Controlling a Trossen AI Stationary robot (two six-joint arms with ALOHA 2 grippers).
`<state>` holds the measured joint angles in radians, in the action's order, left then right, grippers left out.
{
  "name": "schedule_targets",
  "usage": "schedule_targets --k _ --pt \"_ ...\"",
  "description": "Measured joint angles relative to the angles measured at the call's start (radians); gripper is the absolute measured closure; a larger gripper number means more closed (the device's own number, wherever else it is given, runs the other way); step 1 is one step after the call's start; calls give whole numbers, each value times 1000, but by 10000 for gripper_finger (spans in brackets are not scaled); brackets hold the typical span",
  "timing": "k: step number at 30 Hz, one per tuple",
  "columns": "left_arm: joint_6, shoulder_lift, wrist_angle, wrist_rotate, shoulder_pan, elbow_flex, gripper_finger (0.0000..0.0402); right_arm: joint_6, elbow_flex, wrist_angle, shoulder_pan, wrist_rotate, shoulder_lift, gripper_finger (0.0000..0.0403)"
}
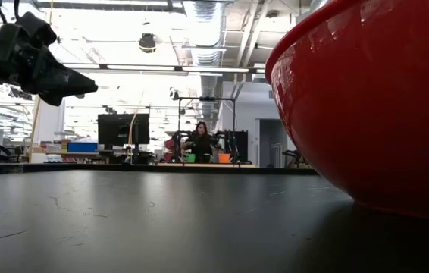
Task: Nest bowls inside each other
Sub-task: Return to Home Position
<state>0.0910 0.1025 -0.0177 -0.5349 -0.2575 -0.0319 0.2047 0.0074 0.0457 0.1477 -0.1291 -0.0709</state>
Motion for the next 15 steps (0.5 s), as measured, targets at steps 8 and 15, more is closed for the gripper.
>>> schedule_targets --k 8,15 --pt "0 0 1 0 0 0 315 -2 0 -4 0 0 -1 390" --pt "0 0 2 0 0 0 315 -3 -1 -6 0 0 -1 390"
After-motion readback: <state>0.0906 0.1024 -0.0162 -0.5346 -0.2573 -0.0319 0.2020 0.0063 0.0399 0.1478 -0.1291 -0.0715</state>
